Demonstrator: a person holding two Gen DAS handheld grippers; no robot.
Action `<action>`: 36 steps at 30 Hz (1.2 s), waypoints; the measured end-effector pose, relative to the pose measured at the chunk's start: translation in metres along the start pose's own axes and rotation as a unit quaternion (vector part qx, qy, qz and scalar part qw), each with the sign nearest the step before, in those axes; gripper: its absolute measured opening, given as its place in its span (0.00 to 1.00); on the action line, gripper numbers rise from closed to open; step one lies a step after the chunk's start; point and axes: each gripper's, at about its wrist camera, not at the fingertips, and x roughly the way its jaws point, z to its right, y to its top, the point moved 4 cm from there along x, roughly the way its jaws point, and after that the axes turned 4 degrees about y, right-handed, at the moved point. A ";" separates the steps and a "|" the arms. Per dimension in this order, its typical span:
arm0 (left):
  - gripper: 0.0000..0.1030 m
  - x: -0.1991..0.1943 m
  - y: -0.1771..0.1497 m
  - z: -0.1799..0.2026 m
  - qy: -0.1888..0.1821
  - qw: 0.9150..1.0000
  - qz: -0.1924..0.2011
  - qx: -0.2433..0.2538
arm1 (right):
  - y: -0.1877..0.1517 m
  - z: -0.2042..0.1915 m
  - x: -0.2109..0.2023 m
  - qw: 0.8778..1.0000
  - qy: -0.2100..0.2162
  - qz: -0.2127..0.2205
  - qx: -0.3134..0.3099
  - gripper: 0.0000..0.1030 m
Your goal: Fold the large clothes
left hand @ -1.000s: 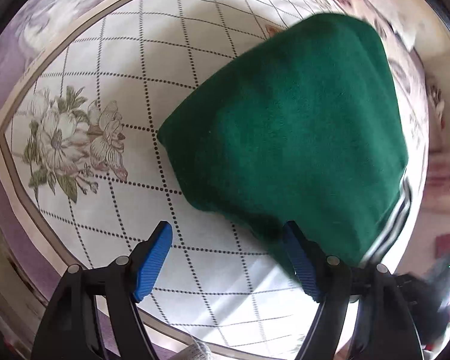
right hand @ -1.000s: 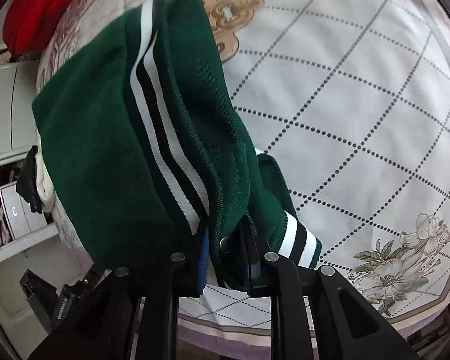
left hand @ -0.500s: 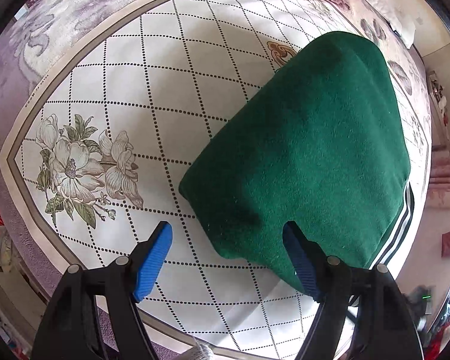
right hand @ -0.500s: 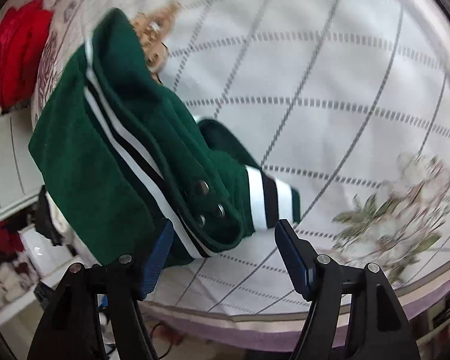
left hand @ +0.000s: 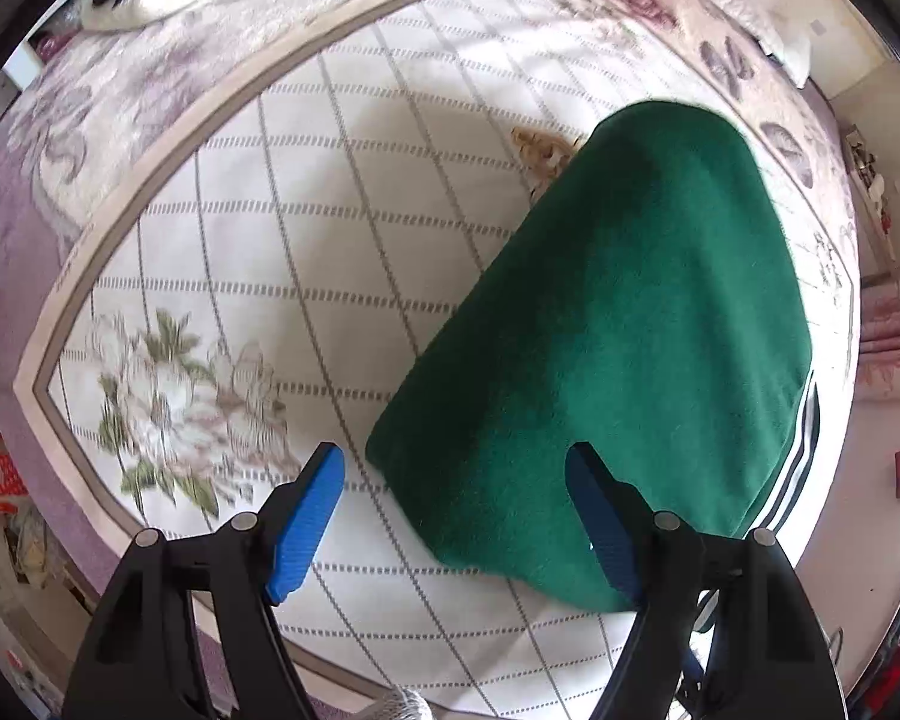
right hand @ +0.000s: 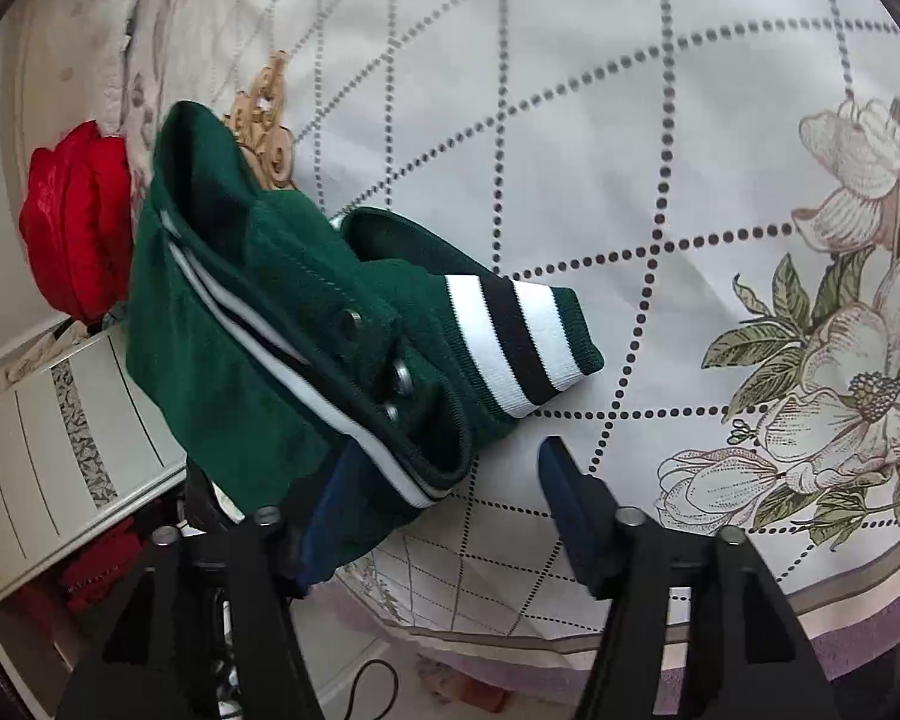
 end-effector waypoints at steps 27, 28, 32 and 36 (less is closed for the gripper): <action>0.82 0.076 0.083 0.054 -0.137 0.976 -0.062 0.159 | -0.010 -0.056 0.104 0.960 0.271 0.074 -0.010 0.36; 0.83 0.079 0.084 0.054 -0.146 0.974 -0.062 0.160 | -0.011 -0.058 0.107 0.961 0.267 0.071 -0.020 0.36; 0.87 0.091 0.081 0.060 -0.181 0.967 -0.074 0.165 | 0.007 -0.049 0.131 0.974 0.224 0.042 -0.008 0.69; 0.88 0.096 0.087 0.067 -0.197 0.965 -0.069 0.157 | 0.011 -0.077 0.137 0.970 0.234 0.056 -0.045 0.81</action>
